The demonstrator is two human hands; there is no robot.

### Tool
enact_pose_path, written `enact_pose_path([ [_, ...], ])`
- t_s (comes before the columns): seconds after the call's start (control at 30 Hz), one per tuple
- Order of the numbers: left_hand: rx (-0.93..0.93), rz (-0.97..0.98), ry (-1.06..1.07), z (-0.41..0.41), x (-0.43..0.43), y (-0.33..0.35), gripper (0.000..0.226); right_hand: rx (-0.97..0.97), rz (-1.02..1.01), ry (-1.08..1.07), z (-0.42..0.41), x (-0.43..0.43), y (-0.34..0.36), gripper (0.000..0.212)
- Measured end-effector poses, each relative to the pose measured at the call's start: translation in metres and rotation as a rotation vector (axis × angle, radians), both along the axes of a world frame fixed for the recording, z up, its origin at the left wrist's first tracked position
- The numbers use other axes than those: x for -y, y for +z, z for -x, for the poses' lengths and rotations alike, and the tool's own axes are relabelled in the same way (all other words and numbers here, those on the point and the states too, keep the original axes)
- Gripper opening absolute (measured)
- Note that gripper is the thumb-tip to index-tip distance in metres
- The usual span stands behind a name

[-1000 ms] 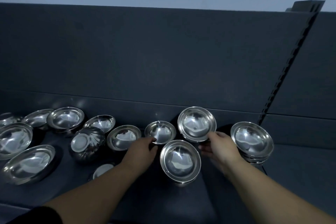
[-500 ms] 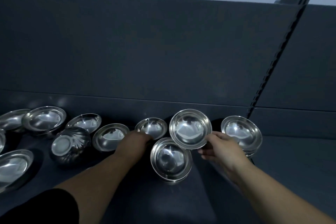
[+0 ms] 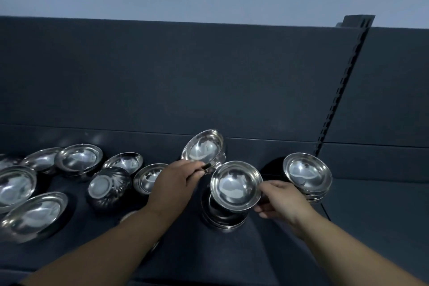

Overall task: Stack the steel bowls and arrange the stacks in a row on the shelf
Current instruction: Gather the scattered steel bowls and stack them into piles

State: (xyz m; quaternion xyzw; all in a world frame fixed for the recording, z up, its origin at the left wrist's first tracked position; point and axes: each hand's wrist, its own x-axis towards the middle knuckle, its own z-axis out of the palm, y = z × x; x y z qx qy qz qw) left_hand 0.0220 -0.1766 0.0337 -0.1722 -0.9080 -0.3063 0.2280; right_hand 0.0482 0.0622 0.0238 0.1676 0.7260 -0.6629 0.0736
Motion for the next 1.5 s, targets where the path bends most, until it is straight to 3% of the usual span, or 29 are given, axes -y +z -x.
enact_pose_path([
  [0.17,-0.017,0.001,-0.100,-0.016,0.000,-0.005,0.037,0.021,-0.026,0.012,-0.001,0.006,-0.004,0.016],
  [0.63,0.088,-0.034,-0.357,-0.017,-0.007,-0.048,0.024,-0.078,-0.059,-0.095,-0.015,0.004,-0.017,0.023],
  [0.77,0.222,-0.106,-0.314,-0.022,-0.008,-0.056,0.032,-0.093,-0.061,-0.076,-0.020,0.010,-0.016,0.020],
  [0.83,0.319,-0.161,-0.237,-0.025,-0.012,-0.055,0.056,-0.079,-0.059,-0.060,-0.021,0.012,-0.016,0.017],
  [0.93,0.565,-0.321,-0.108,-0.025,-0.015,-0.056,0.071,-0.038,-0.015,-0.047,-0.023,0.016,-0.015,0.022],
  [1.07,0.824,-0.580,-0.088,-0.023,-0.020,-0.064,0.087,-0.023,0.034,-0.003,-0.028,0.021,-0.013,0.035],
  [1.17,0.870,-0.740,-0.134,-0.024,-0.025,-0.066,0.071,-0.033,0.025,-0.025,-0.029,0.021,-0.014,0.048],
  [1.37,0.925,-0.770,-0.225,-0.022,-0.044,-0.064,0.101,-0.108,0.018,-0.117,-0.020,0.005,-0.021,0.043],
  [1.5,0.945,-0.757,-0.238,-0.020,-0.061,-0.061,0.092,-0.097,-0.058,-0.145,-0.014,-0.010,-0.031,0.043],
])
